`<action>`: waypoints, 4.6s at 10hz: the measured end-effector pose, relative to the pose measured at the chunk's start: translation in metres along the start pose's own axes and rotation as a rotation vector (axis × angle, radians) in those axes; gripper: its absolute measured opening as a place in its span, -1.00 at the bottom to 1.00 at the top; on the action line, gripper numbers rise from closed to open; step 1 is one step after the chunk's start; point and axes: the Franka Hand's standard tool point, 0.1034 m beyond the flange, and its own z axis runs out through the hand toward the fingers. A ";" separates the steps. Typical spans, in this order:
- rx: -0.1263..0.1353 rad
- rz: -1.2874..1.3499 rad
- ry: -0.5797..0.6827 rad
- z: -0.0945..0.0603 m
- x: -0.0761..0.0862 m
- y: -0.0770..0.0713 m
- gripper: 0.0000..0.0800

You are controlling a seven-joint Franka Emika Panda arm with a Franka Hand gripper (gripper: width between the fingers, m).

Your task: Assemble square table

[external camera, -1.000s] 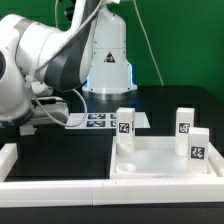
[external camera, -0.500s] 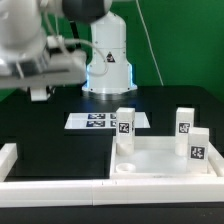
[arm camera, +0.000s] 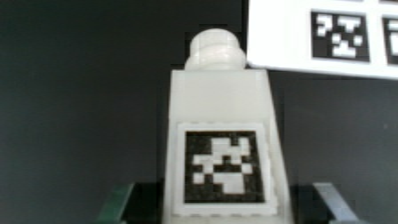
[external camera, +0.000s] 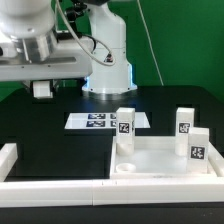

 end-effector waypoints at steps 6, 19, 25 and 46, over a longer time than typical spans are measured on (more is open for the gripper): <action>-0.079 0.006 0.359 -0.094 0.057 -0.018 -0.27; -0.117 0.098 1.066 -0.121 0.130 -0.111 -0.27; -0.116 0.075 1.126 -0.084 0.140 -0.121 -0.27; -0.017 0.002 1.107 -0.071 0.164 -0.137 -0.27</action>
Offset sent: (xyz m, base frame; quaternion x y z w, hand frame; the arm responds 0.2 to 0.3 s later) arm 0.0794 0.0265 0.0538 -0.0243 0.1302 0.0719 0.9886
